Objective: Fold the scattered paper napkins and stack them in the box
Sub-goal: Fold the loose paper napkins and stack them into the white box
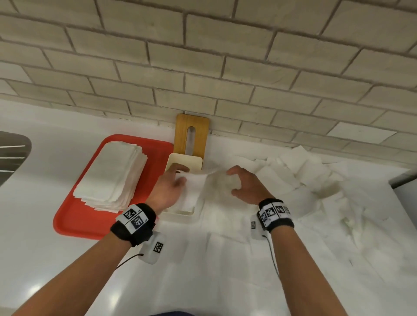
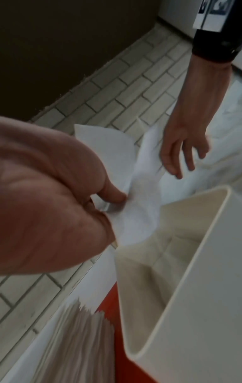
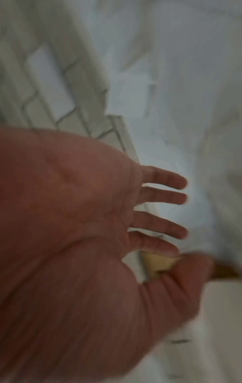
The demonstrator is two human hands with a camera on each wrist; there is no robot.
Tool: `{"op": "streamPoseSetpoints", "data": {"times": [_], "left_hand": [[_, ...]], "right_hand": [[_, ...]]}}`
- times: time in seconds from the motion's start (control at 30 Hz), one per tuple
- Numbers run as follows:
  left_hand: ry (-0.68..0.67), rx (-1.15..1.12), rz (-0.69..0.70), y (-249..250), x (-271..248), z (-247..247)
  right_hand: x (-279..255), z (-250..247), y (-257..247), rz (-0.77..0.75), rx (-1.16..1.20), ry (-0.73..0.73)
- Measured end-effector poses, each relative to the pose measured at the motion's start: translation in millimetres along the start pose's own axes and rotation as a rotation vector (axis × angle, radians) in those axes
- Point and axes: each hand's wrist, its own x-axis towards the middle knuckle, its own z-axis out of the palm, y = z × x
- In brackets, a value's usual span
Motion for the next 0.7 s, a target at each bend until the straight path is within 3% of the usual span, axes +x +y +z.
{"op": "streamPoseSetpoints", "data": {"times": [0.1, 0.17, 0.3, 0.5, 0.63, 0.7], "left_hand": [[-0.053, 0.099, -0.182, -6.9, 20.1, 1.0], [-0.130, 0.174, -0.278, -11.0, 35.8, 7.6], [-0.238, 0.464, -0.342, -24.8, 57.7, 29.7], [-0.311, 0.610, -0.364, -30.5, 56.1, 41.9], [-0.133, 0.505, -0.180, -10.5, 39.7, 31.0], [-0.023, 0.250, -0.062, 5.0, 25.5, 24.2]], "right_hand": [[16.6, 11.5, 31.0, 0.048, -0.492, -0.122], [21.7, 19.0, 44.1, -0.007, -0.606, -0.119], [27.5, 18.9, 59.9, -0.100, -0.675, -0.063], [4.5, -2.1, 51.6, -0.111, -0.324, -0.041], [-29.8, -30.1, 0.6, -0.100, 0.219, 0.121], [-39.5, -33.2, -30.7, -0.114, 0.496, 0.217]]}}
